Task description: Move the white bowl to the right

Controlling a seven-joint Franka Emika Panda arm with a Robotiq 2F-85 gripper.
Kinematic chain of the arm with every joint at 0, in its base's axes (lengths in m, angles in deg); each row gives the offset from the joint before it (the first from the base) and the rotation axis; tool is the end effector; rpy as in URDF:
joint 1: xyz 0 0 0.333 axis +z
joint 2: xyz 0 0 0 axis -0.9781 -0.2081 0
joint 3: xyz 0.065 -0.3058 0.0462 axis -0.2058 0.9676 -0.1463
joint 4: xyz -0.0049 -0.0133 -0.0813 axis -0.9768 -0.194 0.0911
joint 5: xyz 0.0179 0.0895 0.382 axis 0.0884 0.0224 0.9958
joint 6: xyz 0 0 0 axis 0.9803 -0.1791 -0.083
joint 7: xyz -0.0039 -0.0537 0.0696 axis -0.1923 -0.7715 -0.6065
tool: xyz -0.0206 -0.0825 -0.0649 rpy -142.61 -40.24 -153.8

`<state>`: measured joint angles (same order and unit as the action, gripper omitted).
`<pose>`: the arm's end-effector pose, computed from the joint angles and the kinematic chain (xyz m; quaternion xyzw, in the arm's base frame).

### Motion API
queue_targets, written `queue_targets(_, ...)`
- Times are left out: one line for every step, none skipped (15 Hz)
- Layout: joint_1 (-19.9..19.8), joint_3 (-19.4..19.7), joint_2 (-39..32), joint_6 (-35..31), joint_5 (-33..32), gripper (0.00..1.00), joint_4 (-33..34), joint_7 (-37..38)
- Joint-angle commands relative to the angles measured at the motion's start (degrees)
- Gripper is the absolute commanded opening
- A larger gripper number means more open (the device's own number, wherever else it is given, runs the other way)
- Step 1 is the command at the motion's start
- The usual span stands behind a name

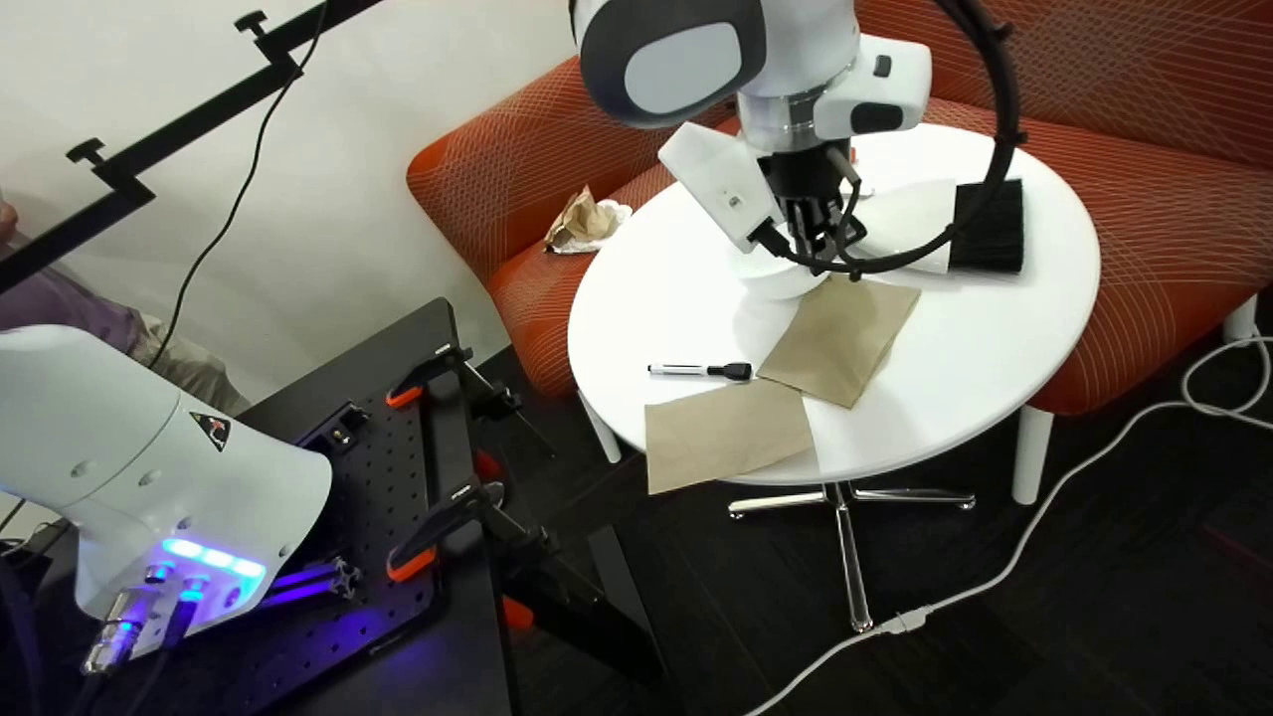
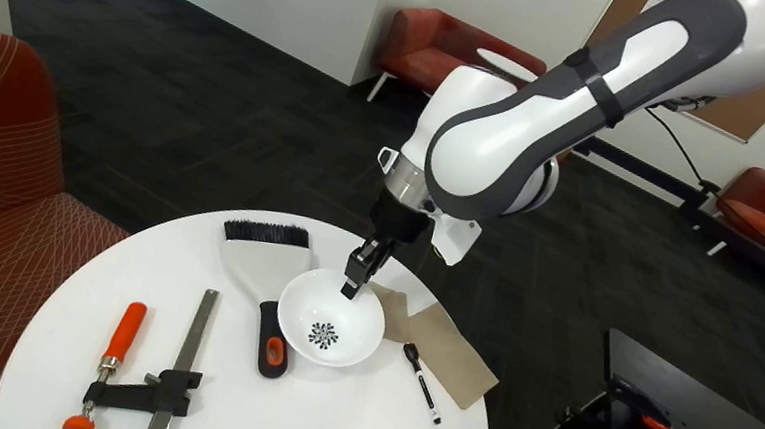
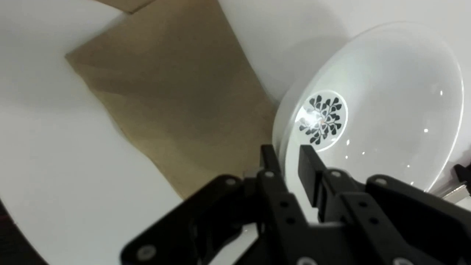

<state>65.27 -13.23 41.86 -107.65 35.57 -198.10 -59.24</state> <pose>0.5858 -0.0575 0.1045 -0.9955 0.0181 -0.0335 0.0868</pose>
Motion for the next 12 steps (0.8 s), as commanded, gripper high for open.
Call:
queue_targets(-1.34,-1.27,3.46,-2.84,0.43,0.55,-3.92,1.47)
queue_targets(-1.36,-1.18,4.35,-3.43,0.42,0.63,-4.84,1.83)
queue_targets(-1.63,-1.42,5.61,-4.19,0.52,0.70,-6.11,1.74)
queue_targets(-1.98,-1.79,7.41,-4.86,0.72,0.78,-7.80,1.56)
queue_targets(-1.91,-1.75,8.96,-5.24,0.78,0.85,-9.18,1.97)
queue_targets(-2.41,-2.37,10.93,-5.41,1.01,0.92,-10.85,1.50)
queue_targets(-2.35,-2.39,13.25,-4.49,1.02,0.99,-12.57,1.56)
queue_targets(-2.41,-2.64,15.27,-3.82,1.37,1.00,-13.99,1.51)
queue_targets(-2.49,-2.98,17.49,-3.18,1.73,1.00,-15.60,1.10)
queue_targets(-1.98,-2.76,19.61,-2.79,1.83,1.00,-17.17,1.42)
queue_targets(-1.78,-2.90,21.56,-2.49,2.16,1.00,-18.54,1.25)
queue_targets(-1.43,-2.88,23.55,-2.24,2.41,1.00,-19.98,1.16)
